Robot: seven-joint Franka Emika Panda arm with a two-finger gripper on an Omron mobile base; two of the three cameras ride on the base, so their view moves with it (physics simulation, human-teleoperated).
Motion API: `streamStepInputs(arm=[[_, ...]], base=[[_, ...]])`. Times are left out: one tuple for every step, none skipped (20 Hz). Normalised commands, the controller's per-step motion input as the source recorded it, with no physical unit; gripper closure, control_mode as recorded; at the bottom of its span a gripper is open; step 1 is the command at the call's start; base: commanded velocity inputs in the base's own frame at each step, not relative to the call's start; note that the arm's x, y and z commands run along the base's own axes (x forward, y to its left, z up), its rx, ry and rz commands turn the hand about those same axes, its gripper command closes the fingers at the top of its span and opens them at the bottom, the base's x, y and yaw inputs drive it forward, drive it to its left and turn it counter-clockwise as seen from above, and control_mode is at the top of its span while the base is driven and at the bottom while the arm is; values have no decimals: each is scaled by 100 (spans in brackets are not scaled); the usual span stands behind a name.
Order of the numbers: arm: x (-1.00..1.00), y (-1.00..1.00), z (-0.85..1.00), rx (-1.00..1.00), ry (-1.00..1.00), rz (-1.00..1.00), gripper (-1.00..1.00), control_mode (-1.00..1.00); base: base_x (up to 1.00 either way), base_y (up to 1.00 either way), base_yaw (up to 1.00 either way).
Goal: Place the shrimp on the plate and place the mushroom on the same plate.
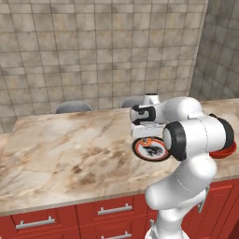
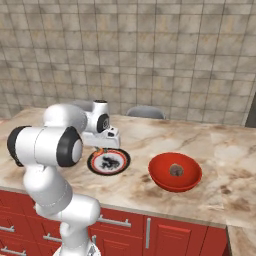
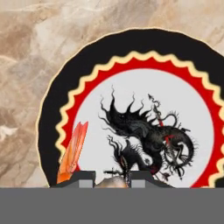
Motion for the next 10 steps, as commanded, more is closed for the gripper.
streamStepInputs(arm=[[18, 0, -29, 1, 0, 0, 100, -100], [16, 0, -29, 1, 0, 0, 100, -100], [5, 0, -33, 0, 0, 0, 100, -100], [0, 0, -34, 0, 0, 0, 100, -100], [0, 0, -29, 0, 0, 0, 100, -100], [0, 2, -29, 0, 0, 0, 100, -100], [0, 0, -28, 0, 0, 0, 100, -100], [0, 0, -26, 0, 0, 0, 100, -100], [0, 0, -26, 0, 0, 0, 100, -100], [0, 0, -24, 0, 0, 0, 100, -100]], base=[[0, 0, 0], [0, 0, 0], [0, 0, 0], [0, 0, 0], [0, 0, 0], [0, 0, 0], [0, 0, 0], [0, 0, 0], [0, 0, 0], [0, 0, 0]])
